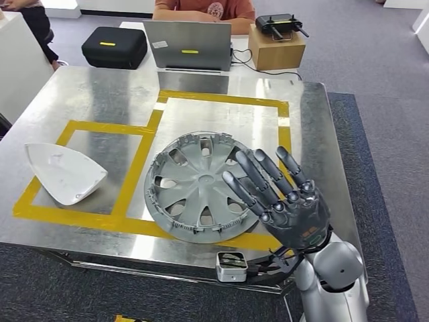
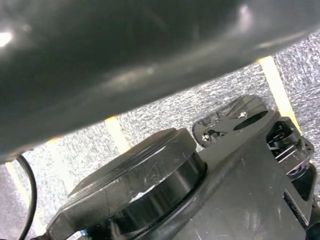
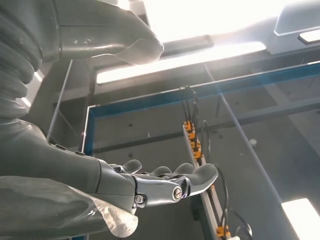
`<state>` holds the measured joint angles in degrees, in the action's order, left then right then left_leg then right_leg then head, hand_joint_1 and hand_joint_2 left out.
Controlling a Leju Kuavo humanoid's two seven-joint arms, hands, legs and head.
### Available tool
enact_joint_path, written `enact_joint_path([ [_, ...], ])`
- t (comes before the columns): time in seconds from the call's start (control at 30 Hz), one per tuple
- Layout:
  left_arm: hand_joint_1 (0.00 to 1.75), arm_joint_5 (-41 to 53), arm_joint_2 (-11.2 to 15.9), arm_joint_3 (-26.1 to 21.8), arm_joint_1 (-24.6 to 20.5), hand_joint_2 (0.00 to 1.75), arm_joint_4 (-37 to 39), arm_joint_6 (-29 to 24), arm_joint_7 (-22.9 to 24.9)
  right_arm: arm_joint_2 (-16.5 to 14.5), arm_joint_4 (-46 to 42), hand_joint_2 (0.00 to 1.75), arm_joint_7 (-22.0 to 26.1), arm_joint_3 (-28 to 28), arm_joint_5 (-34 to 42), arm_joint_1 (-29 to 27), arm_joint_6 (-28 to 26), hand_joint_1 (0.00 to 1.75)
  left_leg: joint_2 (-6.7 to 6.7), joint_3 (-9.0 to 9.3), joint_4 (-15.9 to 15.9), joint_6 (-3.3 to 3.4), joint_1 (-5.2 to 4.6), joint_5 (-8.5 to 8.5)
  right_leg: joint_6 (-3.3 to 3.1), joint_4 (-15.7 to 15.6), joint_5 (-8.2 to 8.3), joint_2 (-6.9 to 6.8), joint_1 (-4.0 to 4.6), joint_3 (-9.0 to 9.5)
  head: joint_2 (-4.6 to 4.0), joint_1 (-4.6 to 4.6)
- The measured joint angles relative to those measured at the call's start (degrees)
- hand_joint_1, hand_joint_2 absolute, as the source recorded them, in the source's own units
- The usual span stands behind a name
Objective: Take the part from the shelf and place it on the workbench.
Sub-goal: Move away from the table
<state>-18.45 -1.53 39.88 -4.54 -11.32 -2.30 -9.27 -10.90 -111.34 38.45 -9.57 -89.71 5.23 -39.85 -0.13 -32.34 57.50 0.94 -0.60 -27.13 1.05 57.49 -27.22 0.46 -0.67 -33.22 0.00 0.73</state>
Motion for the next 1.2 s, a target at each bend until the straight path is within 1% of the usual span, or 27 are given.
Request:
enact_joint_path([
  [0.17, 0.00, -0.5, -0.2, -0.4, 0.6, 0.00, 0.0, -0.4, 0.0, -0.3, 0.2, 1.75, -1.5, 0.8, 0.0, -2.1, 0.0, 0.00, 0.00, -0.06, 0.1, 0.08, -0.16, -0.06, 0.10, 0.0, 0.04, 0.00, -0.15, -0.01, 0.00, -0.01],
  [0.3, 0.00, -0.7, -0.5, -1.0, 0.7, 0.00, 0.0, -0.5, 0.1, -0.3, 1.1, 1.75, -3.0, 1.0, 0.0, -2.5, 0.0, 0.00, 0.00, -0.27, 0.5, 0.36, -0.23, -0.19, 0.39, 0.0, 0.14, 0.00, -0.23, -0.04, 0.00, -0.02],
  [0.33, 0.00, -0.8, -0.5, -1.1, 0.7, 0.00, 0.0, -0.5, 0.1, -0.3, 1.5, 1.75, -3.4, 1.1, 0.0, -2.5, 0.0, 0.00, 0.00, -0.31, 0.6, 0.48, -0.26, -0.20, 0.51, -0.1, 0.20, 0.01, -0.26, -0.03, 0.00, -0.01],
  [0.4, 0.00, -0.8, -0.6, -1.3, 0.6, 0.00, 0.0, -0.5, 0.2, -0.3, 2.2, 1.75, -3.8, 1.2, 0.0, -2.6, 0.0, 0.00, 0.06, -0.26, 0.2, 0.95, -0.12, 0.11, 0.84, -0.2, 0.25, 0.02, -0.30, -0.09, 0.00, -0.02],
  [0.43, 0.00, -0.8, -0.7, -1.3, 0.6, 0.00, 0.0, -0.5, 0.2, -0.3, 2.5, 1.75, -3.9, 1.3, 0.0, -2.6, 0.0, 0.00, 0.18, -0.21, -0.1, 1.25, 0.03, 0.48, 1.01, 0.2, -0.23, -0.02, -0.29, -0.31, 0.00, 0.02],
  [0.47, 0.00, -0.8, -0.8, -1.3, 0.6, 0.00, 0.0, -0.5, 0.2, -0.3, 2.7, 1.75, -4.0, 1.4, 0.0, -2.6, 0.0, 0.00, 0.30, -0.22, -0.5, 1.56, 0.19, 0.89, 1.13, 1.3, -1.45, -0.05, -0.26, -0.84, 0.00, 0.14],
  [0.5, 0.00, -0.8, -0.9, -1.4, 0.6, 0.00, 0.0, -0.5, 0.2, -0.3, 3.0, 1.75, -4.0, 1.6, 0.0, -2.7, 0.0, 0.00, 0.42, -0.32, -0.7, 1.78, 0.33, 1.25, 1.21, 3.6, -3.40, -0.09, -0.27, -1.81, 0.00, 0.27],
  [0.57, 0.00, -0.8, -1.0, -1.4, 0.6, 0.00, 0.0, -0.5, 0.3, -0.3, 3.6, 1.75, -4.1, 2.0, 0.0, -2.9, 0.0, 0.00, 0.55, -0.89, -0.7, 1.96, 0.28, 1.65, 1.38, 10.8, -7.98, -0.12, -0.31, -4.42, 0.00, 0.48],
  [0.6, 0.00, -0.8, -1.0, -1.4, 0.6, 0.00, 0.0, -0.5, 0.4, -0.3, 3.9, 1.75, -4.3, 2.2, 0.0, -3.2, 0.0, 0.00, 0.59, -1.21, -0.7, 1.91, 0.26, 1.82, 1.47, 13.8, -9.29, -0.13, -0.33, -5.30, 0.00, 0.48],
  [0.63, 0.00, -0.8, -1.1, -1.4, 0.6, 0.00, 0.0, -0.5, 0.5, -0.3, 4.2, 1.75, -4.4, 2.3, 0.0, -3.3, 0.0, 0.00, 0.64, -1.52, -0.7, 1.82, 0.24, 2.00, 1.52, 14.9, -9.47, -0.15, -0.35, -5.32, 0.00, 0.48],
  [0.67, 0.00, -0.8, -1.1, -1.4, 0.6, 0.00, 0.0, -0.5, 0.6, -0.3, 4.4, 1.75, -4.6, 2.5, 0.0, -3.5, 0.0, 0.00, 0.66, -1.78, -0.7, 1.66, 0.25, 2.18, 1.53, 13.8, -8.55, -0.19, -0.37, -4.22, 0.00, 0.48],
  [0.7, 0.00, -0.8, -1.1, -1.4, 0.6, 0.00, 0.0, -0.5, 0.7, -0.2, 4.6, 1.75, -4.8, 2.6, 0.0, -3.5, 0.0, 0.00, 0.68, -2.00, -0.6, 1.46, 0.28, 2.37, 1.52, 10.5, -6.90, -0.29, -0.41, -2.01, 0.00, 0.48],
  [0.73, 0.00, -0.9, -1.2, -1.4, 0.6, 0.00, 0.0, -0.5, 0.8, -0.2, 4.8, 1.75, -5.0, 2.6, 0.0, -3.5, 0.0, 0.00, 0.68, -2.20, -0.5, 1.22, 0.30, 2.53, 1.48, 6.2, -5.59, -0.46, -0.44, 0.63, 0.00, 0.49],
  [0.77, 0.00, -0.9, -1.2, -1.4, 0.6, 0.00, 0.0, -0.5, 0.9, -0.2, 5.0, 1.75, -5.2, 2.7, 0.0, -3.5, 0.0, 0.00, 0.67, -2.39, -0.4, 0.95, 0.26, 2.71, 1.33, 2.5, -4.47, -0.54, -0.36, 2.98, 0.01, 0.48],
  [0.8, 0.00, -0.9, -1.3, -1.4, 0.6, 0.00, 0.0, -0.5, 0.9, -0.2, 5.1, 1.75, -5.4, 2.7, 0.0, -3.5, 0.0, 0.00, 0.67, -2.53, -0.3, 0.61, 0.22, 2.93, 1.13, 0.0, -3.85, -0.59, -0.27, 4.53, 0.01, 0.48],
  [0.83, 0.00, -0.9, -1.3, -1.5, 0.6, 0.00, 0.0, -0.5, 0.9, -0.2, 5.2, 1.75, -5.5, 2.7, 0.0, -3.5, 0.0, 0.00, 0.66, -2.67, -0.2, 0.26, 0.17, 3.16, 0.89, -1.1, -3.76, -0.54, -0.15, 5.12, 0.01, 0.47],
  [0.87, 0.00, -0.9, -1.3, -1.5, 0.6, 0.00, 0.0, -0.5, 0.9, -0.2, 5.4, 1.75, -5.5, 2.8, 0.0, -3.6, 0.0, 0.00, 0.66, -2.77, -0.1, -0.11, 0.18, 3.44, 0.59, -1.0, -3.44, -0.42, 0.00, 5.07, 0.01, 0.44],
  [0.9, 0.00, -0.9, -1.3, -1.6, 0.6, 0.00, 0.0, -0.5, 0.9, -0.1, 5.5, 1.75, -5.6, 2.8, 0.0, -3.6, 0.0, 0.00, 0.65, -2.88, 0.0, -0.47, 0.23, 3.58, 0.21, -1.0, -3.20, -0.40, -0.05, 4.69, 0.01, 0.46],
  [0.93, 0.00, -0.9, -1.3, -1.6, 0.6, 0.00, 0.0, -0.5, 1.0, -0.1, 5.7, 1.75, -5.8, 2.8, 0.0, -3.6, 0.0, 0.00, 0.61, -3.13, 0.4, -0.83, 0.32, 3.08, -0.24, -1.0, -2.91, -0.42, -0.09, 4.39, 0.01, 0.41],
  [0.97, 0.00, -1.0, -1.3, -1.7, 0.7, 0.00, 0.0, -0.5, 1.0, -0.1, 5.9, 1.75, -6.0, 2.9, 0.0, -3.6, 0.0, 0.00, 0.56, -3.54, 1.6, -1.20, 0.42, 1.67, -0.74, -1.0, -2.50, -0.48, -0.15, 4.02, 0.01, 0.29],
  [1.0, 0.00, -1.1, -1.3, -1.8, 0.7, 0.00, 0.0, -0.5, 1.1, 0.0, 6.1, 1.75, -6.2, 2.9, 0.0, -3.6, 0.0, 0.00, 0.52, -4.23, 3.9, -1.56, 0.52, -0.68, -1.21, -1.1, -2.01, -0.55, -0.23, 3.52, 0.01, 0.17],
  [1.07, 0.00, -1.2, -1.3, -1.9, 0.7, 0.00, 0.0, -0.5, 1.1, 0.1, 6.5, 1.75, -6.7, 3.0, 0.0, -3.7, 0.0, 0.00, 0.47, -6.01, 11.0, -2.09, 0.69, -6.24, -1.65, -1.0, -1.07, -0.61, -0.16, 2.35, 0.00, -0.11],
  [1.1, 0.00, -1.3, -1.3, -2.0, 0.7, 0.00, 0.0, -0.5, 1.1, 0.2, 6.7, 1.75, -6.9, 3.0, 0.0, -3.7, 0.0, 0.00, 0.46, -6.59, 14.3, -2.22, 0.76, -7.96, -1.71, -0.9, -0.58, -0.61, -0.12, 1.62, 0.00, -0.15],
  [1.13, 0.00, -1.3, -1.3, -2.1, 0.8, 0.00, 0.0, -0.5, 1.1, 0.2, 6.9, 1.75, -7.0, 3.0, 0.0, -3.8, 0.0, 0.00, 0.46, -6.44, 16.1, -2.26, 0.82, -8.36, -1.69, -0.8, -0.10, -0.61, -0.10, 0.85, 0.00, -0.17],
  [1.17, 0.00, -1.3, -1.3, -2.2, 0.8, 0.00, 0.0, -0.5, 1.1, 0.3, 7.1, 1.75, -7.1, 3.0, 0.0, -3.8, 0.0, 0.00, 0.46, -5.38, 15.9, -2.24, 0.87, -7.62, -1.62, -0.6, 0.35, -0.59, -0.09, 0.09, 0.00, -0.18],
  [1.2, 0.00, -1.3, -1.4, -2.3, 0.8, 0.00, 0.0, -0.5, 1.1, 0.3, 7.2, 1.75, -7.1, 3.0, 0.0, -3.8, 0.0, 0.00, 0.44, -3.29, 13.4, -2.15, 0.92, -6.10, -1.48, -0.4, 0.76, -0.56, -0.08, -0.63, 0.00, -0.19],
])
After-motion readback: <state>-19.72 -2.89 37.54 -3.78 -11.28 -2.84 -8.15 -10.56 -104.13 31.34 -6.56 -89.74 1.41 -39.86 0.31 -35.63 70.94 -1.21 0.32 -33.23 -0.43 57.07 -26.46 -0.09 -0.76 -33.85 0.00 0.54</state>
